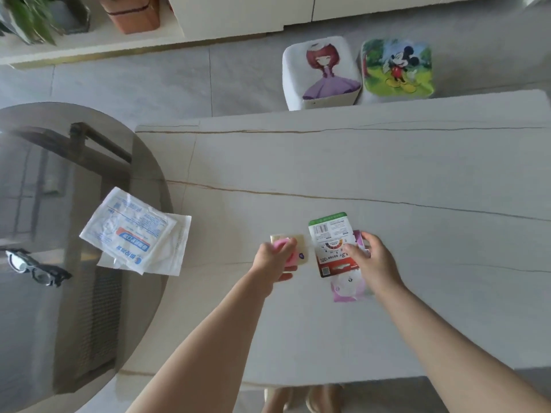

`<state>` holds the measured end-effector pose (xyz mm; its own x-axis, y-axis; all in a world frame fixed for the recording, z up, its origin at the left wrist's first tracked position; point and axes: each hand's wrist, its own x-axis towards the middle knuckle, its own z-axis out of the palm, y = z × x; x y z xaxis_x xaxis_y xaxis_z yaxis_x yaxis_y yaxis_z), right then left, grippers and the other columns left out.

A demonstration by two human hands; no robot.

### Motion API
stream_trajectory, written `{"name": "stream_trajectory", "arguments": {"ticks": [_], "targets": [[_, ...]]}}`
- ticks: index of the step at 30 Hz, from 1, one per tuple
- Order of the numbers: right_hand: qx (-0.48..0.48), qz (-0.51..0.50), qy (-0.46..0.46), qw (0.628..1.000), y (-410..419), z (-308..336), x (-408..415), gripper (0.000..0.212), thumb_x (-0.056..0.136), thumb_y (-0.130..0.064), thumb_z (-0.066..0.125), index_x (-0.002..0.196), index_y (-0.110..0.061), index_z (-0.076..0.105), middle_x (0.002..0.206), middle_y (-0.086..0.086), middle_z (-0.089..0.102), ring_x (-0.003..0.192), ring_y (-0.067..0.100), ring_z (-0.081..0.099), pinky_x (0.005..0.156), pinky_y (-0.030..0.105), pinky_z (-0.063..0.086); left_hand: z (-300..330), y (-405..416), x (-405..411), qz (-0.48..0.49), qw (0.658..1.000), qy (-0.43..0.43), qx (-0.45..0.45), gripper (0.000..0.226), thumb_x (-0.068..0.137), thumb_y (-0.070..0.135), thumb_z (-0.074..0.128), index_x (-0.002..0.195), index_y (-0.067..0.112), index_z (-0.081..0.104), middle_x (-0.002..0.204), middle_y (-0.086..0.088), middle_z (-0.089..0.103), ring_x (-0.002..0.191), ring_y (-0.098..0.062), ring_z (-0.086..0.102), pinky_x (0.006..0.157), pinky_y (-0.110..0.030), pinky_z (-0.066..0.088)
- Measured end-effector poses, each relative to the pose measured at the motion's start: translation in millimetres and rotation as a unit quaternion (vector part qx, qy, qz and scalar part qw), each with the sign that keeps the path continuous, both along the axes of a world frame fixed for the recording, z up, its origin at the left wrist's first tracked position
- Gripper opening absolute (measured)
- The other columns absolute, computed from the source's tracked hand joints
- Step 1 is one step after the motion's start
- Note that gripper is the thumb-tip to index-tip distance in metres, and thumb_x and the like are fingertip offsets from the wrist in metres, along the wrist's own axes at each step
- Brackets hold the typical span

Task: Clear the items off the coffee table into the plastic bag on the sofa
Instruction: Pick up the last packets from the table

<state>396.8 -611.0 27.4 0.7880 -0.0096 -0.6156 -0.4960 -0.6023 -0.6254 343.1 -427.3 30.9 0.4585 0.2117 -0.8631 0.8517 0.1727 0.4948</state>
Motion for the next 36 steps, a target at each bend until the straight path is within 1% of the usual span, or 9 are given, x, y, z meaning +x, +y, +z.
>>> {"name": "stream_trajectory", "arguments": {"ticks": [5, 10, 13, 15, 18, 22, 26, 30, 36], "targets": [[0.012, -0.068, -0.014, 0.997, -66, 78, -20, 0.032, 0.092, -0.023, 0.055, 0.123, -0.017, 0.052, 0.105, 0.002, 0.061, 0.093, 0.021, 0.059, 0.076, 0.028, 0.040, 77, -58, 19, -0.088, 0.996, -0.030, -0.008, 0.022, 0.095, 0.032, 0.050, 0.101, 0.012, 0.057, 0.089, -0.007, 0.065, 0.078, -0.021, 0.065, 0.074, -0.034, 0.057], [-0.011, -0.124, -0.035, 0.992, -140, 147, -54, 0.028, 0.098, -0.021, 0.045, 0.123, -0.010, 0.051, 0.105, 0.008, 0.063, 0.086, 0.021, 0.058, 0.059, 0.018, 0.041, 150, -120, 29, -0.167, 0.984, -0.058, -0.011, 0.020, 0.094, 0.034, 0.051, 0.097, 0.015, 0.052, 0.083, -0.004, 0.060, 0.071, -0.017, 0.062, 0.067, -0.031, 0.056], [-0.015, -0.195, -0.046, 0.980, -184, 184, -83, 0.026, 0.099, -0.022, 0.042, 0.121, -0.011, 0.051, 0.104, 0.007, 0.063, 0.086, 0.020, 0.059, 0.062, 0.020, 0.045, 184, -165, 30, -0.222, 0.973, -0.063, -0.012, 0.031, 0.093, 0.036, 0.051, 0.111, 0.011, 0.049, 0.086, -0.006, 0.059, 0.066, -0.016, 0.060, 0.059, -0.027, 0.053], [-0.013, -0.261, -0.053, 0.964, -215, 206, -107, 0.026, 0.098, -0.023, 0.043, 0.120, -0.012, 0.052, 0.106, 0.008, 0.064, 0.090, 0.023, 0.061, 0.074, 0.033, 0.052, 204, -198, 26, -0.268, 0.961, -0.071, -0.011, 0.031, 0.094, 0.036, 0.051, 0.112, 0.011, 0.048, 0.085, -0.005, 0.058, 0.063, -0.016, 0.058, 0.055, -0.026, 0.050], [0.006, -0.370, -0.066, 0.927, -260, 232, -149, 0.031, 0.098, -0.024, 0.046, 0.125, -0.010, 0.051, 0.117, 0.012, 0.062, 0.101, 0.027, 0.061, 0.092, 0.041, 0.049, 231, -253, 14, -0.349, 0.933, -0.087, -0.022, 0.033, 0.096, 0.034, 0.047, 0.116, 0.008, 0.051, 0.090, -0.008, 0.062, 0.064, -0.016, 0.059, 0.053, -0.025, 0.048], [-0.026, -0.472, -0.078, 0.878, -321, 262, -212, 0.030, 0.099, -0.022, 0.044, 0.121, -0.005, 0.055, 0.104, 0.012, 0.063, 0.089, 0.024, 0.059, 0.077, 0.028, 0.040, 268, -334, -12, -0.431, 0.897, -0.095, -0.038, 0.026, 0.097, 0.026, 0.043, 0.113, 0.008, 0.052, 0.085, -0.009, 0.061, 0.065, -0.019, 0.059, 0.057, -0.027, 0.046], [-0.014, -0.565, -0.093, 0.820, -383, 279, -285, 0.030, 0.098, -0.018, 0.044, 0.120, 0.000, 0.055, 0.114, 0.021, 0.065, 0.090, 0.030, 0.062, 0.076, 0.031, 0.049, 295, -420, -51, -0.494, 0.862, -0.094, -0.059, 0.019, 0.095, 0.018, 0.045, 0.108, 0.010, 0.056, 0.087, -0.014, 0.062, 0.065, -0.020, 0.059, 0.053, -0.024, 0.047], [0.017, -0.652, -0.110, 0.750, -435, 288, -369, 0.027, 0.100, -0.013, 0.040, 0.121, -0.001, 0.050, 0.118, 0.021, 0.061, 0.091, 0.024, 0.057, 0.063, 0.013, 0.049, 299, -504, -109, -0.529, 0.841, -0.080, -0.075, 0.013, 0.094, 0.018, 0.047, 0.096, 0.012, 0.058, 0.076, -0.009, 0.059, 0.061, -0.021, 0.056, 0.045, -0.020, 0.046], [0.026, -0.753, -0.096, 0.651, -491, 264, -485, 0.025, 0.099, -0.009, 0.038, 0.119, -0.003, 0.052, 0.113, 0.020, 0.063, 0.082, 0.023, 0.061, 0.075, 0.035, 0.051, 277, -619, -214, -0.650, 0.755, -0.077, -0.053, 0.010, 0.092, 0.016, 0.049, 0.089, 0.013, 0.058, 0.076, -0.007, 0.060, 0.060, -0.016, 0.056, 0.058, -0.023, 0.043]]}}
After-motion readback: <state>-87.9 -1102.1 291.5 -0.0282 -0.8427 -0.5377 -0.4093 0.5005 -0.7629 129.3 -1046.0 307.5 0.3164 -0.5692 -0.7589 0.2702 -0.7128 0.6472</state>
